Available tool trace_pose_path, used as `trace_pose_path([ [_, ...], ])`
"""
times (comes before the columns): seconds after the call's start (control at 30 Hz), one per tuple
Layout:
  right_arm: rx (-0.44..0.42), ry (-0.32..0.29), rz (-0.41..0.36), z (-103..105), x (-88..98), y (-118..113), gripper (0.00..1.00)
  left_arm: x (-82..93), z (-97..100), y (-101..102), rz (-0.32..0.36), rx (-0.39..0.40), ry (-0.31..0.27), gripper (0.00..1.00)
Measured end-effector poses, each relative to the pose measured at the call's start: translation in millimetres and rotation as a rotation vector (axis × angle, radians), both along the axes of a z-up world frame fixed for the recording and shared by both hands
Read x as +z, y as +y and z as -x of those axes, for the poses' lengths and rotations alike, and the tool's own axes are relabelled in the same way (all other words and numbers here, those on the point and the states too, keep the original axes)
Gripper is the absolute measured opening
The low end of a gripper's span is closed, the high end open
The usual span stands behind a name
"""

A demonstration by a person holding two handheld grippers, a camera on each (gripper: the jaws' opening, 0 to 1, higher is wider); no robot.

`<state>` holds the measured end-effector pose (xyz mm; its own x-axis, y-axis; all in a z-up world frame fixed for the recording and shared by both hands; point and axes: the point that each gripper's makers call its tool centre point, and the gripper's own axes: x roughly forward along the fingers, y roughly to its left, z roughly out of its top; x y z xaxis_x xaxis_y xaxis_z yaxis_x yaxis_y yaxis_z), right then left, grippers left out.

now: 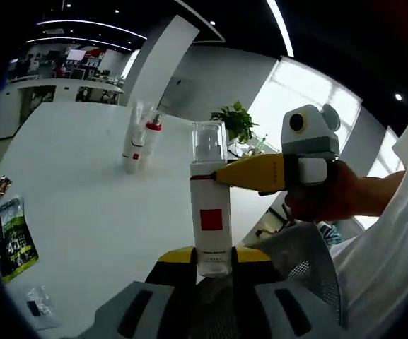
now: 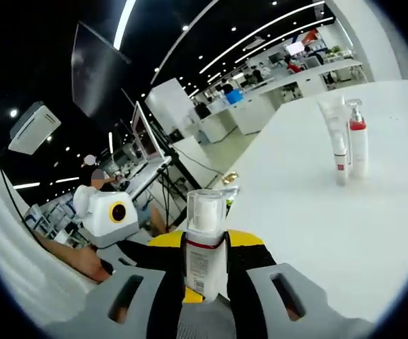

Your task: Arrange the skincare products in the storage area until every visible bottle or jar stands upright without overlapping.

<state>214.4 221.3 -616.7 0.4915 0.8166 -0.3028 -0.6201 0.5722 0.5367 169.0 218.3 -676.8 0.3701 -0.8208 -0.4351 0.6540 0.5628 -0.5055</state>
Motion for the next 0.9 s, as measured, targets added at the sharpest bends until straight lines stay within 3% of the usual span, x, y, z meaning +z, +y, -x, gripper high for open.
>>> trace_pose_path([
  [0.13, 0.036, -0.023, -0.004, 2, 6.0, -2, 0.18, 3.9, 0.3, -3, 0.021, -0.016, -0.025, 0.19],
  [0.37, 0.107, -0.006, -0.086, 10, 14.4, -7, 0.16, 13.5, 8.9, -15, 0.133, -0.084, 0.010, 0.23],
  [0.47, 0.142, 0.021, -0.142, 16, 18.4, -7, 0.16, 20.0, 17.5, -22, 0.209, -0.130, 0.067, 0.24],
  [0.63, 0.252, 0.028, -0.275, 33, 37.3, -1, 0.16, 32.7, 26.0, -28, 0.299, -0.182, 0.091, 0.31],
  [0.83, 0.283, 0.067, -0.375, 37, 49.1, 1, 0.16, 49.4, 38.5, -31, 0.473, -0.250, 0.231, 0.29],
  [0.9, 0.285, 0.080, -0.392, 37, 49.3, 1, 0.16, 52.5, 40.7, -32, 0.488, -0.265, 0.223, 0.26],
])
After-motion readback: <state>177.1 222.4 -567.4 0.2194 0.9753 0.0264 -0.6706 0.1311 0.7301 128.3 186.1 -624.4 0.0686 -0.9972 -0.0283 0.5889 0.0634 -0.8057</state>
